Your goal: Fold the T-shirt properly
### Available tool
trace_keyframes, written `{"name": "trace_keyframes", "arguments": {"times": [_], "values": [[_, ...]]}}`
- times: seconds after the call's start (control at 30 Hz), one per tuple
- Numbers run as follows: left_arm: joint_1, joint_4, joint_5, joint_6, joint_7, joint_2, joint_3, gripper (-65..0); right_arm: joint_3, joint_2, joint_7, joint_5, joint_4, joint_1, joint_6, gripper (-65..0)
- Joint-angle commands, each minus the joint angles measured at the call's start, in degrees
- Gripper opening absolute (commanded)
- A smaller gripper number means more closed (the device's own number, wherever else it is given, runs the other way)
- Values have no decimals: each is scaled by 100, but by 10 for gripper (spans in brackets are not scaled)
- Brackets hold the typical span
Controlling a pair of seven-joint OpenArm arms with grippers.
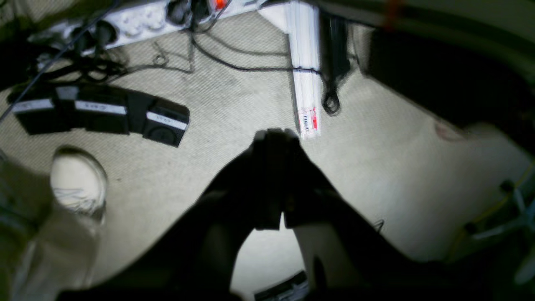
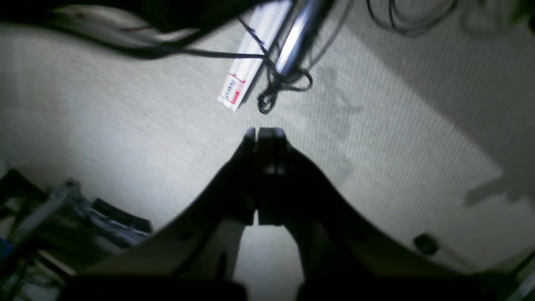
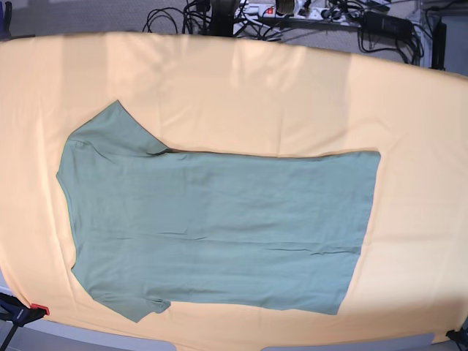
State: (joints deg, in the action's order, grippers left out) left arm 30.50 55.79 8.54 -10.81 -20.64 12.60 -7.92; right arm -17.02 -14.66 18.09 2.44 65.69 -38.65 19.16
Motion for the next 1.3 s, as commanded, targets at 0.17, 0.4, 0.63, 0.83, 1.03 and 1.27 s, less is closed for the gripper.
{"name": "trace_keyframes", "arguments": {"times": [0.17,0.4,0.63,0.83,1.03,1.27], "values": [[1493,2559,256,7,-422,651,24,-650,20,-675,345,31,2481,-1523,-70,-650],[2811,5117,247,-22,-872,1176,708,-650,238,-1108,892,4,4706,-2940,-452,-650],[3633,7055,254,-544,-1331,1215,2170,-650,876,-1123,1292,-730,6555,-3635,-927,-650],[3768,7844,315,-728,-1287,1220,3174,-650,1342,-1123,1788,-702,6931,-3635,-1060,-650],[3447,7921,551,-791,-1222,1392,3635,-650,2050,-1123,986,-723,6931,-3635,-1279,-650],[2677,7921,503,-914,-1016,1836,3692,-650,3062,-1123,422,-717,6931,-3182,-1078,-650]]}}
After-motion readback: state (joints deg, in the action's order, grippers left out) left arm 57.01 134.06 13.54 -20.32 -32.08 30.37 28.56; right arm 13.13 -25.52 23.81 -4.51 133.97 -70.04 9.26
